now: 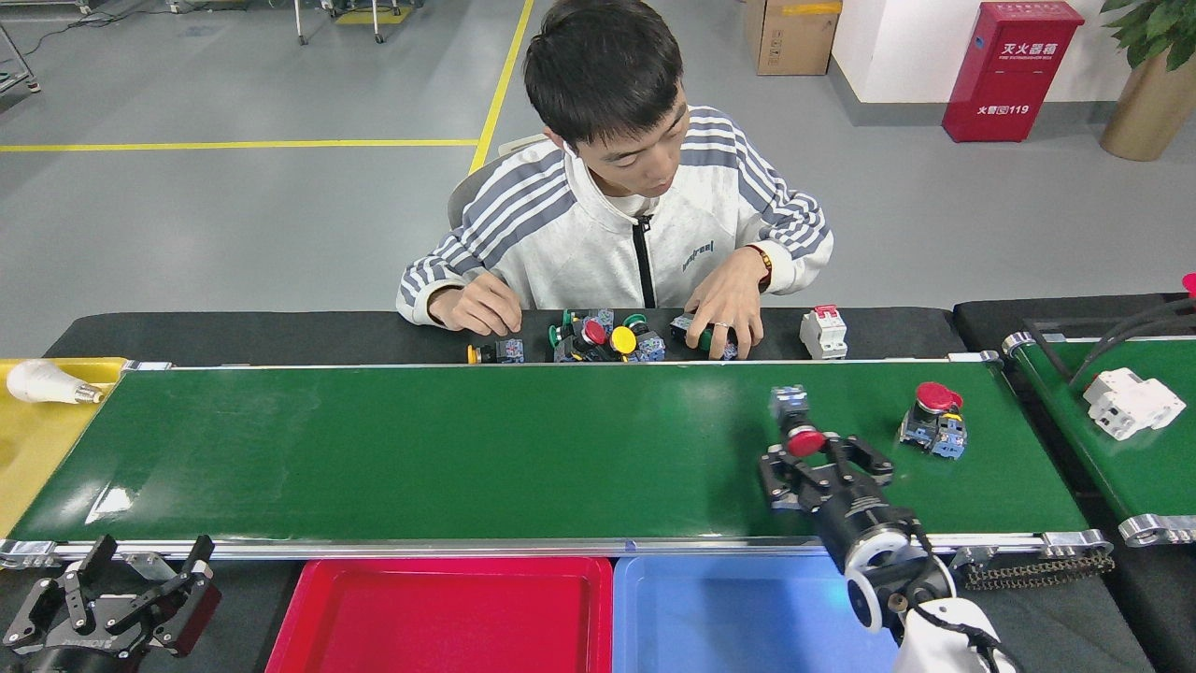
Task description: Pick switch part from conveyor to tray
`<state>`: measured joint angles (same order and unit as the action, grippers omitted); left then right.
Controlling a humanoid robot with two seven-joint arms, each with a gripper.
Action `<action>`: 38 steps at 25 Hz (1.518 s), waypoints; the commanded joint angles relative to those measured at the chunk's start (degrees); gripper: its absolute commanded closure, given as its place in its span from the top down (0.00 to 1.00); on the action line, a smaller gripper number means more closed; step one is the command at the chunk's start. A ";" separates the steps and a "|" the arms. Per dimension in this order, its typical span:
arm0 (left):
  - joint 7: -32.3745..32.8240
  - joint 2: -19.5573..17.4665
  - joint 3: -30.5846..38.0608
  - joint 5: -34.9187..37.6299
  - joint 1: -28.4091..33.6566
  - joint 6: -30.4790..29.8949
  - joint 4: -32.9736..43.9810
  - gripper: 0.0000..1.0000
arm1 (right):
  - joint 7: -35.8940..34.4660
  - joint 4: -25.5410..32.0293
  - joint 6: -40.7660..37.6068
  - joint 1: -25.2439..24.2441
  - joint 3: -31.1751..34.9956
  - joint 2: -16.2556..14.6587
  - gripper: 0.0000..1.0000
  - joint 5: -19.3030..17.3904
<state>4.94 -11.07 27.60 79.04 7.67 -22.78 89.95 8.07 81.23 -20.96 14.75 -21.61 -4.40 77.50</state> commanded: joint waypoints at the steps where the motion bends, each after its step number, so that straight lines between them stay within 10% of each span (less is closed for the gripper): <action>1: -0.11 -0.70 -0.27 -0.02 -0.37 1.07 0.40 1.00 | -1.13 0.94 -9.10 0.99 -5.37 1.24 0.21 0.20; 3: -0.11 -0.62 -0.62 -0.02 -0.55 0.99 0.92 1.00 | -1.65 -0.02 -9.45 1.16 -10.90 4.05 1.00 1.51; 10: -0.11 -0.70 -1.14 -0.20 -0.11 0.81 0.75 1.00 | -4.03 -1.08 -7.78 -0.15 -12.05 5.46 1.00 1.08; 15: -0.19 -0.79 0.09 -0.38 0.42 0.81 0.92 1.00 | -4.29 14.56 12.87 -16.94 11.40 5.37 1.00 0.90; 19: -0.11 -0.79 0.26 -0.38 0.59 0.72 0.75 1.00 | -10.71 16.59 22.89 -26.43 23.81 7.04 1.00 0.55; 38: -0.19 -1.23 -1.41 -0.11 -0.02 0.55 0.84 1.00 | -4.29 -5.91 28.87 -2.09 12.03 4.75 1.00 3.45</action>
<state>5.04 -11.39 26.21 78.89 8.29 -22.15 90.06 3.64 75.27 7.78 11.53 -9.28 0.73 80.84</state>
